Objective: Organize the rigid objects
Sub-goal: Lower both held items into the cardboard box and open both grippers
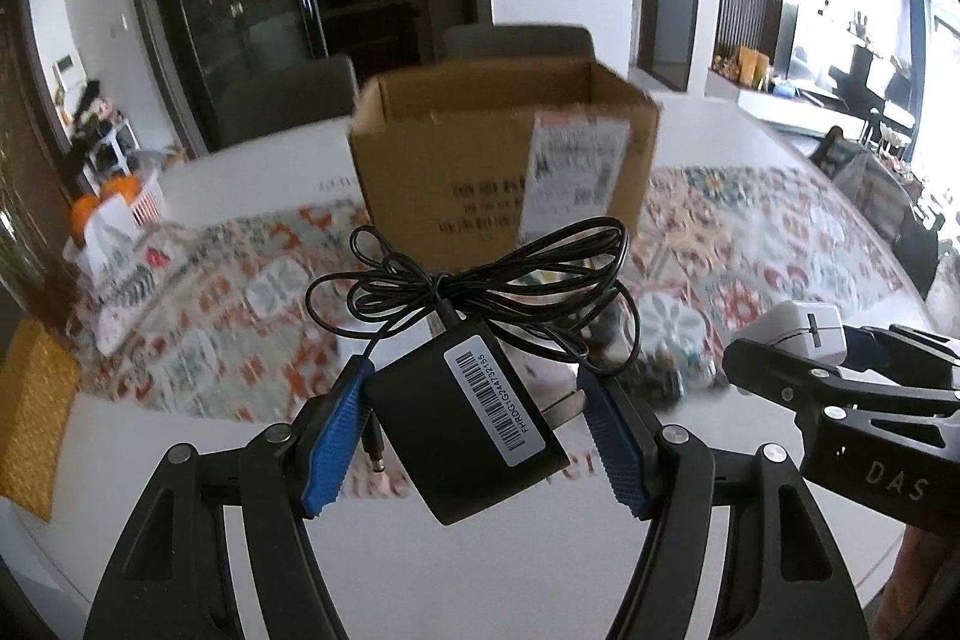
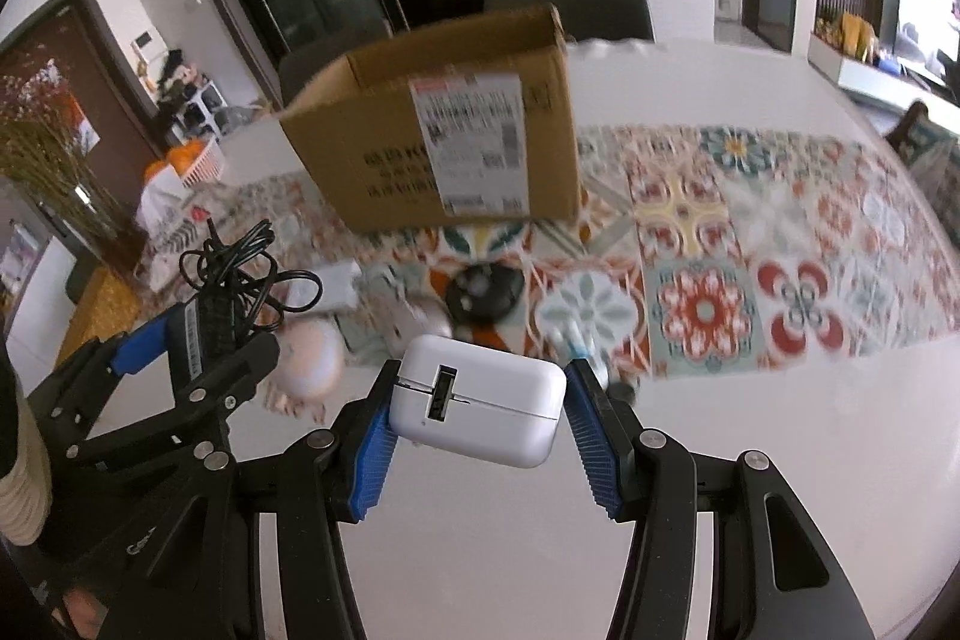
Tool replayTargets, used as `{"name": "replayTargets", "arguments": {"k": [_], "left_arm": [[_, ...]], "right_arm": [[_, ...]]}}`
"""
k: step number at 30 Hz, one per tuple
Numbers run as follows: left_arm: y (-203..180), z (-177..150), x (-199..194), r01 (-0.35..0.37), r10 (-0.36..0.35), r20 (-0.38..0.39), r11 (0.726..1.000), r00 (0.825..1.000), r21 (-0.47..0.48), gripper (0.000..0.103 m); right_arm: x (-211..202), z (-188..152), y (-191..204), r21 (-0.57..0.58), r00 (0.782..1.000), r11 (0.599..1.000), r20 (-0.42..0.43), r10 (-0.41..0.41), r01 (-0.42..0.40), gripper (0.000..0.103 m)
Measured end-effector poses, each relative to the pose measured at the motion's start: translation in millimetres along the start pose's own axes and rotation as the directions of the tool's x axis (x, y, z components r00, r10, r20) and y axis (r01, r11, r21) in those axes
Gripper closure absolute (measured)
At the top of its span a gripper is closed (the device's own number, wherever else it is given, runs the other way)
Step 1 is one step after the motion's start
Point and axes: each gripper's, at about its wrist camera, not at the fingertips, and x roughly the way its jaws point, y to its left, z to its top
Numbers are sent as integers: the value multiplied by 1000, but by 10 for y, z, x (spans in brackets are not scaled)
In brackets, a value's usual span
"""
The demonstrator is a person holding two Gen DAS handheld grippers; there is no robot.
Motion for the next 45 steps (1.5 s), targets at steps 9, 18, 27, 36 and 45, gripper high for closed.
{"name": "replayTargets", "arguments": {"k": [9,18,27,36,45], "left_arm": [[193,533,-112,-10,11,100,1000,995,-8,34],[323,1136,-42,4,-4,144,1000,990,0,34],[362,1657,232,50,-52,102,998,993,24,34],[360,2053,748,101,-100,-35,995,994,16,34],[321,2274,1270,104,-99,-160,994,982,22,34]], "right_arm": [[-95,564,166,-34,994,999,109,15,-12,49],[-80,1149,239,-42,984,999,172,38,-32,49],[49,1616,233,-38,984,999,178,30,-24,49],[380,2039,105,-8,994,1000,108,25,-24,49],[830,2333,-70,32,1000,999,-23,18,-17,49]]}}
